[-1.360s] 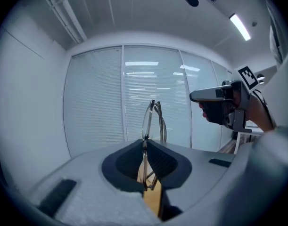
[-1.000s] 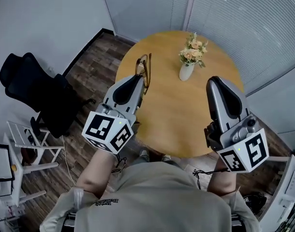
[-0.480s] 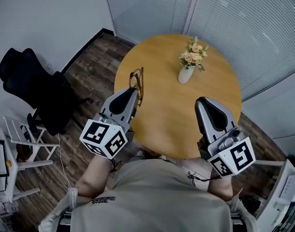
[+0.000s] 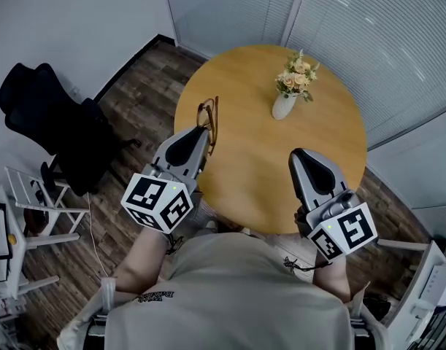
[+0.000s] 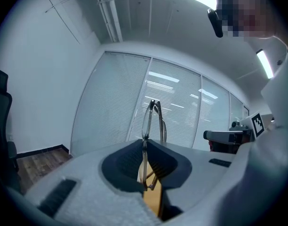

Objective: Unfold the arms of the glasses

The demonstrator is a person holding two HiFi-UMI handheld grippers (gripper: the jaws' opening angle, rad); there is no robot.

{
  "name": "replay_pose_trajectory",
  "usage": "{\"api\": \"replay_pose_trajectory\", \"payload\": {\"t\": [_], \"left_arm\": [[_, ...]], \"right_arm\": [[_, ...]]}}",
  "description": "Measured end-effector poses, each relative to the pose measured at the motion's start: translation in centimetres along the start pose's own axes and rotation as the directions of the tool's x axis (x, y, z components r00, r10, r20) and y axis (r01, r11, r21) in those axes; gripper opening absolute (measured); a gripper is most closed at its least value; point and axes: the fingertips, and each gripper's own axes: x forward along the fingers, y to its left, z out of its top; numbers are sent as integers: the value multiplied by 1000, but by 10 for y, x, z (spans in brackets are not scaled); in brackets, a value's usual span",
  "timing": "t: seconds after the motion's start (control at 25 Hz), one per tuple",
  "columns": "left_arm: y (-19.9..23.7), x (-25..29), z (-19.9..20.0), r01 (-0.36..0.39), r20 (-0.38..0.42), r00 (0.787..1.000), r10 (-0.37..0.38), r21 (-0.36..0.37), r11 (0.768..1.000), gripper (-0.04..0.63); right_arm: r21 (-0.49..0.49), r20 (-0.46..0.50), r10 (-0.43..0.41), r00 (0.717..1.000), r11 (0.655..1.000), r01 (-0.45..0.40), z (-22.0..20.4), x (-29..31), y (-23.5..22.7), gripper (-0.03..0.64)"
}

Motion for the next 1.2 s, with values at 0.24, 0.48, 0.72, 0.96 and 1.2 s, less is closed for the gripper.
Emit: {"api": "replay_pose_trajectory", "payload": {"t": [0.24,0.48,0.72,0.96,1.2], "left_arm": [[-10,-3,2,16,-6,1000,-16,21,1000,43],[-27,-7,0,48,-19,999,-47,57,997,43],[-48,-10,-2,85,-28,996,-83,86,993,43],[-69,-10,-7,122,-52,992,-115,154,980,43],[-83,-11,-7,140,-66,989,-129,212,967,43]], "right_arm": [[-26,29,23,999,999,-23,15,4,9,38],[-87,123,55,991,995,-44,54,13,24,40],[-167,151,87,985,984,-61,78,25,42,40],[-185,147,116,982,979,-88,85,39,50,40],[-199,57,138,989,972,-124,64,51,54,40]]}}
